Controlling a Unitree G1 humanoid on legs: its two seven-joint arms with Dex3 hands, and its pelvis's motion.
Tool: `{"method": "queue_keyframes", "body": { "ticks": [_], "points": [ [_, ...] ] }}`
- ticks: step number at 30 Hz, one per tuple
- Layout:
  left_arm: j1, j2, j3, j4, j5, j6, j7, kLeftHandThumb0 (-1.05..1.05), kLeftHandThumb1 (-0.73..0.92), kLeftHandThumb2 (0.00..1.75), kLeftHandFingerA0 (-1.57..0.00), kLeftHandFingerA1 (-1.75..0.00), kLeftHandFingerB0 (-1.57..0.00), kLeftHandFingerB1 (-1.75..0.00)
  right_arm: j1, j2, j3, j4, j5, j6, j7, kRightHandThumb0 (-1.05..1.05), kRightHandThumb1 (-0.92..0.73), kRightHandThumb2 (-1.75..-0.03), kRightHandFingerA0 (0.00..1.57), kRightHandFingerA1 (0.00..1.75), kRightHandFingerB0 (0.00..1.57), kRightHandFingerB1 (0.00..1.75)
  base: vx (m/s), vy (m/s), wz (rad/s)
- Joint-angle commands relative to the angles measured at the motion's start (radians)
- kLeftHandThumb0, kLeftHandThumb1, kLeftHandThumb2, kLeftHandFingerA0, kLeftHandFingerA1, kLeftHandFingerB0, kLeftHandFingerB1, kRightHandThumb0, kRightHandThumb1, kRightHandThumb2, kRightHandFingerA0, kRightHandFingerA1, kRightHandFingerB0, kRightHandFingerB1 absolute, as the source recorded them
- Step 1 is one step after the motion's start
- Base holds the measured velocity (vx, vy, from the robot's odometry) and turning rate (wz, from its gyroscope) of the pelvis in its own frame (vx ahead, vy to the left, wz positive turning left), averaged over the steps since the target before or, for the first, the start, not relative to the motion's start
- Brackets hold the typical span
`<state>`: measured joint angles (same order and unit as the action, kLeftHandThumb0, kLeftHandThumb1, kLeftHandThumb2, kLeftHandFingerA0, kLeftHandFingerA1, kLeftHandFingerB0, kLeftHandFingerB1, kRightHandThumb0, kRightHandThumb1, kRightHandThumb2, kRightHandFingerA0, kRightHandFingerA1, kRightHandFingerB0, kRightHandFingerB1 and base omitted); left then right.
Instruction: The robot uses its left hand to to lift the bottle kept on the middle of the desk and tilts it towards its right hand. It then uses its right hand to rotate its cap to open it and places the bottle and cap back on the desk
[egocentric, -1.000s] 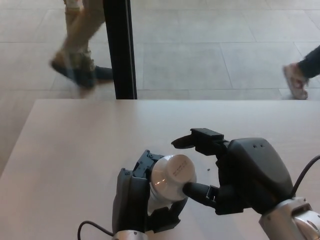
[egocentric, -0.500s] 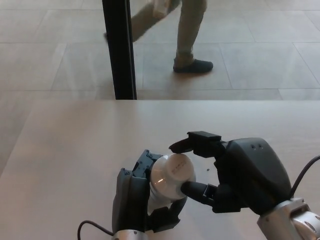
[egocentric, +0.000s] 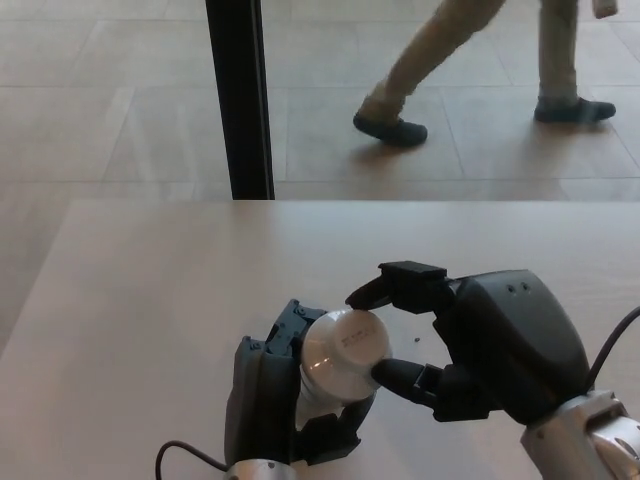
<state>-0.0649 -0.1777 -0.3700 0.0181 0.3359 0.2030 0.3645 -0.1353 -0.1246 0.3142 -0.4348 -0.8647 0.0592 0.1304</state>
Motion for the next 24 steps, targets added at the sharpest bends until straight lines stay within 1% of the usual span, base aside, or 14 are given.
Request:
{"method": "queue_keyframes", "body": {
  "ticks": [1,2,5,6,7,8,9,10,11,12,15,16,18,24],
  "points": [
    [0.031,-0.013,0.000,0.034,0.013,0.077,-0.015,0.15,0.75,1.17,-0.77,-1.75,-0.59,-1.61,-0.016,-0.014,0.002,0.006,-0.015,0.027,0.024,-0.31,-0.55,-0.76,1.01,1.71,0.91,0.81,0.00,0.000,0.00],
    [0.030,-0.013,0.000,0.037,0.016,0.074,-0.011,0.14,0.79,1.16,-0.95,-1.75,-0.71,-1.46,-0.025,-0.019,0.005,0.008,-0.017,0.021,0.028,-0.31,-0.53,-0.77,1.01,1.72,0.91,0.83,0.00,0.000,0.00],
    [0.033,-0.016,0.000,0.033,0.019,0.090,-0.009,0.13,0.77,1.16,-0.95,-1.75,-0.71,-1.46,-0.035,-0.032,0.016,0.010,-0.022,0.008,0.029,-0.30,-0.53,-0.80,1.00,1.74,0.91,0.87,0.00,0.000,0.00],
    [0.035,-0.015,0.002,0.033,0.014,0.083,-0.012,0.12,0.76,1.15,-0.95,-1.75,-0.71,-1.47,-0.041,-0.039,0.022,0.014,-0.031,0.002,0.030,-0.35,-0.46,-1.00,1.23,1.33,0.87,0.93,0.00,0.000,0.00],
    [0.035,-0.012,0.001,0.034,0.015,0.080,-0.014,0.12,0.74,1.13,-0.74,-1.75,-0.57,-1.64,-0.048,-0.045,0.028,0.013,-0.040,0.006,0.044,-0.30,-0.53,-0.84,0.99,1.75,0.89,0.96,0.00,0.000,0.00],
    [0.036,-0.011,-0.001,0.035,0.015,0.076,-0.015,0.12,0.77,1.15,-0.96,-1.75,-0.71,-1.46,-0.062,-0.052,0.038,0.016,-0.044,0.002,0.051,-0.35,-0.46,-1.02,1.23,1.33,0.88,0.97,0.00,0.000,0.00],
    [0.038,-0.010,-0.001,0.036,0.012,0.072,-0.016,0.12,0.79,1.11,-0.96,-1.75,-0.70,-1.45,-0.070,-0.056,0.043,0.020,-0.043,-0.003,0.051,-0.30,-0.48,-0.91,0.99,1.75,0.90,1.02,0.00,0.000,0.00],
    [0.039,-0.006,-0.004,0.036,0.015,0.068,-0.018,0.12,0.79,1.08,-0.96,-1.75,-0.69,-1.44,-0.079,-0.061,0.050,0.024,-0.044,-0.008,0.048,-0.38,-0.45,-1.01,1.24,1.34,0.88,0.93,0.00,0.000,0.00],
    [0.040,-0.006,-0.005,0.035,0.016,0.069,-0.017,0.12,0.79,1.08,-0.96,-1.75,-0.69,-1.44,-0.080,-0.063,0.052,0.023,-0.043,-0.007,0.047,-0.38,-0.45,-1.01,1.24,1.34,0.88,0.93,0.00,0.000,0.00],
    [0.041,-0.007,-0.004,0.035,0.017,0.069,-0.013,0.09,0.77,1.01,-0.73,-1.75,-0.55,-1.60,-0.089,-0.063,0.061,0.022,-0.046,-0.013,0.046,-0.31,-0.48,-0.89,1.01,1.75,0.91,0.98,0.00,0.000,0.00],
    [0.035,-0.005,-0.008,0.048,0.029,0.058,0.000,0.10,0.76,1.00,-0.71,-1.75,-0.55,-1.60,-0.098,-0.061,0.076,0.021,-0.037,-0.018,0.048,-0.27,-0.49,-0.90,1.11,1.75,0.90,0.94,0.00,0.000,0.00],
    [0.033,-0.008,-0.007,0.058,0.032,0.053,0.012,0.10,0.88,0.86,-0.81,-1.65,-0.64,-1.35,-0.097,-0.059,0.087,0.018,-0.035,-0.020,0.051,-0.31,-0.46,-0.89,1.03,1.75,0.93,0.92,0.00,0.000,0.00],
    [0.033,-0.015,-0.010,0.052,0.042,0.080,0.022,0.11,0.88,0.88,-0.57,-1.75,-0.56,-1.43,-0.088,-0.059,0.095,0.020,-0.032,-0.024,0.039,-0.30,-0.41,-0.95,1.06,1.75,0.94,0.95,0.00,0.000,0.00],
    [0.039,-0.013,-0.001,0.051,0.027,0.069,0.021,0.12,0.89,0.86,-0.60,-1.75,-0.56,-1.43,-0.070,-0.064,0.108,-0.010,-0.030,0.022,0.107,-0.34,-0.42,-0.87,1.04,1.75,0.91,0.92,0.00,0.000,0.00]
  ]
}}
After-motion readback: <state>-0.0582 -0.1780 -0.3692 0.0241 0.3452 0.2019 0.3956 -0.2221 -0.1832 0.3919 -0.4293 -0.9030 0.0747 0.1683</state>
